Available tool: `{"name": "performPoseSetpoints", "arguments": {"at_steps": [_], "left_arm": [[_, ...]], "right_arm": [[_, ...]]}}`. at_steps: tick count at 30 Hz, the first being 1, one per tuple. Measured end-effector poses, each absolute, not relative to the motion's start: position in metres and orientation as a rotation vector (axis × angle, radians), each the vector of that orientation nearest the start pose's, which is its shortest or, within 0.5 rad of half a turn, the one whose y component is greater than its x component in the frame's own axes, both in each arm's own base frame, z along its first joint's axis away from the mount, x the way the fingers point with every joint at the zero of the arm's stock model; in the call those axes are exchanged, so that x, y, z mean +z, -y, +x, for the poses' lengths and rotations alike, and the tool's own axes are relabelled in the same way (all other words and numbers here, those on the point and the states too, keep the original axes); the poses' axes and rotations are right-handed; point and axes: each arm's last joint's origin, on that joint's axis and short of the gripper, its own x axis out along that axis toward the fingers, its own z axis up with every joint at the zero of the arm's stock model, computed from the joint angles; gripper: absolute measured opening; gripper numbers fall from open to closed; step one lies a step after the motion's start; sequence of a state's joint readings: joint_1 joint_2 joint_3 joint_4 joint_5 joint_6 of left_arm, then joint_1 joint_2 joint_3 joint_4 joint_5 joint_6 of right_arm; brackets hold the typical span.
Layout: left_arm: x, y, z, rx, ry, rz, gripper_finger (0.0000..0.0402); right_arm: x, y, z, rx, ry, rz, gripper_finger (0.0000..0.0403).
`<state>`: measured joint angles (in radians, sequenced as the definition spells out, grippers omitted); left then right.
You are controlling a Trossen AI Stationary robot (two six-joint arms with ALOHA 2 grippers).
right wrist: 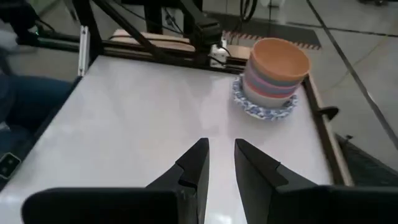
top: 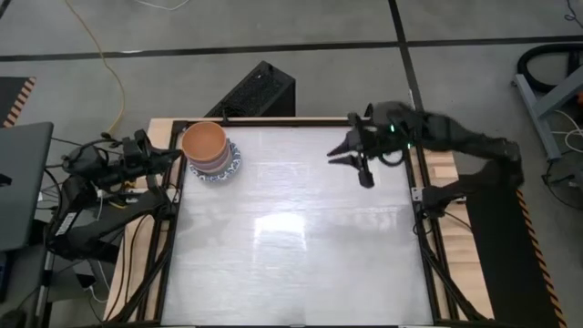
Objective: Nest bowls inside each other
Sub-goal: Return to Home Position
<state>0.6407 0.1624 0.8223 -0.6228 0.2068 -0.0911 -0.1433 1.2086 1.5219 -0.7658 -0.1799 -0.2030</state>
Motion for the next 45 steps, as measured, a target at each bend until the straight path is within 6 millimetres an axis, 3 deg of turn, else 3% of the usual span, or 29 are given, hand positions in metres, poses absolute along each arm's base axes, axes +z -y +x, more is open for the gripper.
{"name": "performPoseSetpoints", "arguments": {"at_steps": [4, 7, 13, 21, 29, 34, 41, 45], "left_arm": [[0.347, -0.002, 0.014, 0.394, 0.051, -0.083, 0.0], [0.346, 0.0, 0.015, 0.335, 0.038, -0.098, 0.0], [0.336, -0.003, 0.023, 0.237, 0.011, -0.109, 0.0], [0.3, -0.021, 0.047, 0.238, -0.031, -0.174, 0.0], [0.257, -0.029, 0.053, 0.342, 0.022, -0.239, 0.0], [0.238, -0.029, 0.055, 0.308, -0.015, -0.306, 0.0], [0.226, -0.029, 0.066, 0.248, 0.016, -0.345, 0.0], [0.205, -0.026, 0.076, 0.209, -0.022, -0.357, 0.0]], "right_arm": [[0.395, 0.03, 0.205, 0.034, -0.331, -0.034, 0.0097], [0.371, 0.027, 0.185, 0.013, -0.207, 0.033, 0.0097], [0.338, 0.021, 0.15, 0.003, -0.027, 0.11, 0.0097], [0.302, 0.015, 0.12, -0.104, 0.08, 0.152, 0.0097], [0.261, 0.004, 0.116, -0.04, 0.186, 0.212, 0.0097], [0.237, -0.002, 0.118, -0.043, 0.216, 0.227, 0.0097], [0.211, -0.009, 0.119, -0.094, 0.213, 0.241, 0.0097], [0.197, -0.012, 0.118, -0.118, 0.19, 0.242, 0.0097]]}}
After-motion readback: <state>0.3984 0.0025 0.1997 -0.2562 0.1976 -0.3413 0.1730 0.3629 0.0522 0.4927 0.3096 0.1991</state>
